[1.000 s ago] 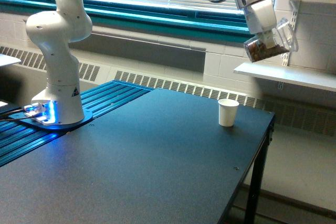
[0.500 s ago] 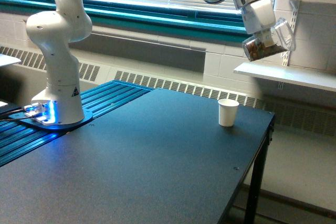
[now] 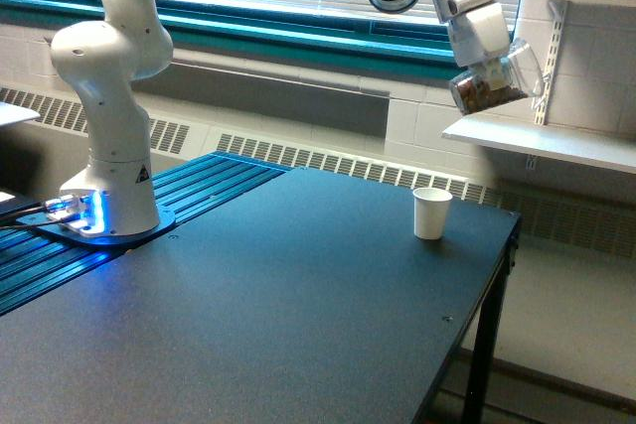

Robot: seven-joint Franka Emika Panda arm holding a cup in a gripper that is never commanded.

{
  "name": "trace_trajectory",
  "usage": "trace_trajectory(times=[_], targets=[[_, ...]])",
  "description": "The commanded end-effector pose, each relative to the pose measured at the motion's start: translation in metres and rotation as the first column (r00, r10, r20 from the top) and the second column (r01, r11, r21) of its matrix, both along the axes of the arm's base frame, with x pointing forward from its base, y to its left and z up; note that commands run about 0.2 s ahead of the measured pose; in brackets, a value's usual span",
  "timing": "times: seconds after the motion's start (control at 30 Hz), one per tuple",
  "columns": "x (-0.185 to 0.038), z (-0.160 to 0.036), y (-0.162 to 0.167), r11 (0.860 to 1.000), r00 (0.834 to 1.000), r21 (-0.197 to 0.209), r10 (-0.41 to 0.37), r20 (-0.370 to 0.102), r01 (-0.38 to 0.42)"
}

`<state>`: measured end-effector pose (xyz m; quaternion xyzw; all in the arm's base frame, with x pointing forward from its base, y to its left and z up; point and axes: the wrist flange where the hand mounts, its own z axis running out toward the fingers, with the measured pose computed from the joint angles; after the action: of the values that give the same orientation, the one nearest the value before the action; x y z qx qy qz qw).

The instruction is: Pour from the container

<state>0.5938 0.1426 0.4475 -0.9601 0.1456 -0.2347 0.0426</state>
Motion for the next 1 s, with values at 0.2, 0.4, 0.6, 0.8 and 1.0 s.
trace_trajectory(times=[0.2, 0.4, 0.6, 0.8, 1.0], targets=[[-0.025, 0.002, 0.036, 0.999, 0.999, 0.032, -0.031, 0.018, 0.030], [-0.039, -0.005, 0.045, 0.999, 0.999, 0.031, -0.034, 0.008, 0.033], [-0.054, -0.012, 0.053, 0.999, 0.999, 0.029, -0.035, -0.002, 0.035], [-0.070, -0.019, 0.064, 0.999, 1.000, 0.028, -0.026, -0.014, 0.026], [-0.087, -0.031, 0.077, 1.000, 0.999, 0.023, -0.012, -0.034, 0.013]])
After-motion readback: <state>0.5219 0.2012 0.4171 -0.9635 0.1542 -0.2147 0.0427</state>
